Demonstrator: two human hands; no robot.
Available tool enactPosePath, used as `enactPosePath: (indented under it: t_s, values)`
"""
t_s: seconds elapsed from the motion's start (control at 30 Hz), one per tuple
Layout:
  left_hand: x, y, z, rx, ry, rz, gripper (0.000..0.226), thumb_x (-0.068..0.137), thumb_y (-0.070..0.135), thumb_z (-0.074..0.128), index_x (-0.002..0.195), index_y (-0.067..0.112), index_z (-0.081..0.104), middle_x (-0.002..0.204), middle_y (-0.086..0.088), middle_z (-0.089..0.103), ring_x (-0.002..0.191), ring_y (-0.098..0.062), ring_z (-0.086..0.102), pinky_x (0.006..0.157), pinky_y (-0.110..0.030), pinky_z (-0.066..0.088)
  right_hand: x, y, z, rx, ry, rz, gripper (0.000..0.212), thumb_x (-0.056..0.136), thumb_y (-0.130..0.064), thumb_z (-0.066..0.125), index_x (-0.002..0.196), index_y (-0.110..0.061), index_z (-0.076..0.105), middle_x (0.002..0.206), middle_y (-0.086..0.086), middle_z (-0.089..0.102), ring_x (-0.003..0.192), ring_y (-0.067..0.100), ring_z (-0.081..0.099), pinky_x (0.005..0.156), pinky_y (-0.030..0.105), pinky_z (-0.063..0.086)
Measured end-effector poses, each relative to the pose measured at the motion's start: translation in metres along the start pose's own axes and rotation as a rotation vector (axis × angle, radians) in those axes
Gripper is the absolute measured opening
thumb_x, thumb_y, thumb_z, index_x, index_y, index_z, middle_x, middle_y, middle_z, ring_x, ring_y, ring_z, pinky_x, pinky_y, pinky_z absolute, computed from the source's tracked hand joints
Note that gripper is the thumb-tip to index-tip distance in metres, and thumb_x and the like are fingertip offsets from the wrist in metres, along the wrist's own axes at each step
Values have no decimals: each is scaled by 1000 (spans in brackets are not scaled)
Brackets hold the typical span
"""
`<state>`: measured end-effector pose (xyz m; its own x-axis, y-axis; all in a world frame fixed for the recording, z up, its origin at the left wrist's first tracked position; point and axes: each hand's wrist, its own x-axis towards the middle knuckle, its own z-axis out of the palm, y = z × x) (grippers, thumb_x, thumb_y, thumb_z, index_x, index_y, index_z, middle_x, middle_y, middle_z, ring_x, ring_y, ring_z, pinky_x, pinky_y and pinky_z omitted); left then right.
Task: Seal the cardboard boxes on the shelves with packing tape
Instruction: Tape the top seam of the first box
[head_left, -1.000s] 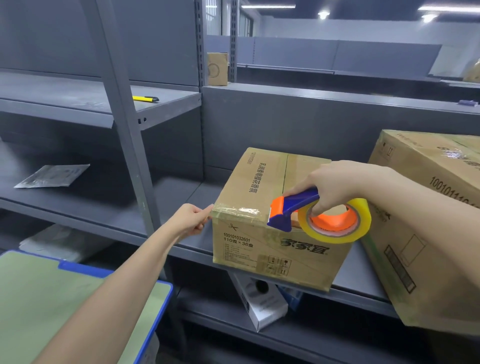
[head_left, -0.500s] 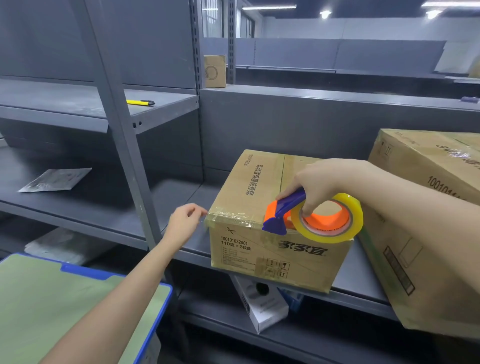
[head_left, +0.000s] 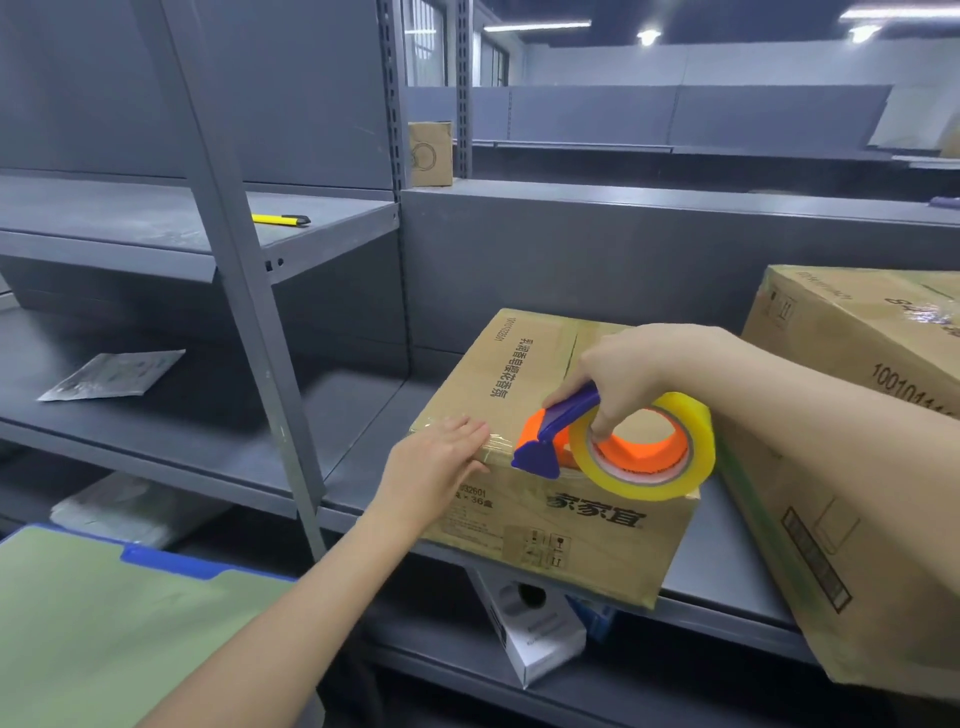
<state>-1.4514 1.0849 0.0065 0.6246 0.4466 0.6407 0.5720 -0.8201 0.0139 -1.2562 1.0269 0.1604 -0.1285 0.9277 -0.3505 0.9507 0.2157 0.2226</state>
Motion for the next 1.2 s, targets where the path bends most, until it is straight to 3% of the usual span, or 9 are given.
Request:
enactPosePath:
  t_s: [0.17, 0.23, 0.37, 0.53, 0.63, 0.8, 0.93, 1.07, 1.2]
  values:
    - [-1, -25, -4, -95, -56, -40, 46, 63, 13, 85, 107, 13, 71, 109, 0, 69, 101, -24, 66, 80, -38, 55, 12, -16, -8, 10, -24, -20, 59, 83, -38, 67, 137, -35, 43, 106, -9, 53, 88, 11, 46, 62, 18, 35]
    - [-2, -25, -4, -93, -53, -42, 45, 63, 14, 85, 106, 15, 72, 108, 1, 70, 101, -23, 66, 80, -37, 54, 10, -13, -8, 30, -42, -8, 61, 83, -38, 67, 138, -36, 42, 102, -11, 54, 80, 9, 47, 60, 16, 35]
    - [0, -24, -7, -127, -83, -88, 34, 71, 20, 79, 103, 19, 71, 105, 2, 71, 100, -20, 67, 69, -39, 59, -7, 1, -8, 48, -72, 39, 66, 80, -39, 68, 138, -45, 36, 80, -23, 44, 69, 4, 45, 56, 14, 33]
    - [-1, -21, -8, -153, -40, -106, 36, 65, 15, 83, 98, 22, 70, 98, 3, 71, 93, -8, 59, 56, -38, 58, -28, 15, 1, 120, -34, -1, 66, 81, -37, 65, 139, -46, 34, 100, -13, 59, 81, 7, 53, 68, 19, 43]
    - [0, -20, -9, -149, -60, -91, 35, 63, 12, 84, 94, 20, 69, 92, 2, 70, 82, -13, 63, 50, -39, 57, -40, 22, 7, 95, -24, -5, 66, 81, -38, 64, 138, -48, 32, 98, -11, 60, 79, 8, 53, 70, 21, 44]
    - [1, -22, -5, -150, -140, -134, 26, 77, 14, 74, 102, 17, 69, 102, -1, 69, 91, -23, 67, 66, -45, 57, -64, 42, 25, 103, -9, 34, 68, 82, -41, 62, 138, -53, 26, 103, -7, 63, 85, 11, 59, 72, 25, 49]
    - [3, -21, -7, -132, -203, -160, 24, 81, 13, 69, 104, 16, 68, 105, -7, 67, 99, -28, 62, 71, -49, 55, -84, 58, 39, 117, -16, 63, 67, 80, -41, 61, 136, -57, 27, 95, -9, 64, 77, 7, 57, 68, 23, 47]
    - [4, -19, -9, -115, -280, -214, 34, 86, 20, 64, 120, 21, 62, 121, 1, 62, 115, -21, 56, 87, -47, 51, -102, 66, 52, 156, -38, 88, 65, 82, -40, 59, 137, -56, 27, 77, -18, 58, 64, -2, 54, 54, 10, 40]
    - [10, -16, -15, -45, -374, -235, 46, 89, 30, 60, 133, 27, 50, 138, 6, 50, 129, -12, 44, 99, -38, 42, -98, 57, 58, 39, 10, 50, 66, 83, -37, 57, 141, -49, 27, 68, -19, 50, 57, 1, 48, 49, 12, 31]
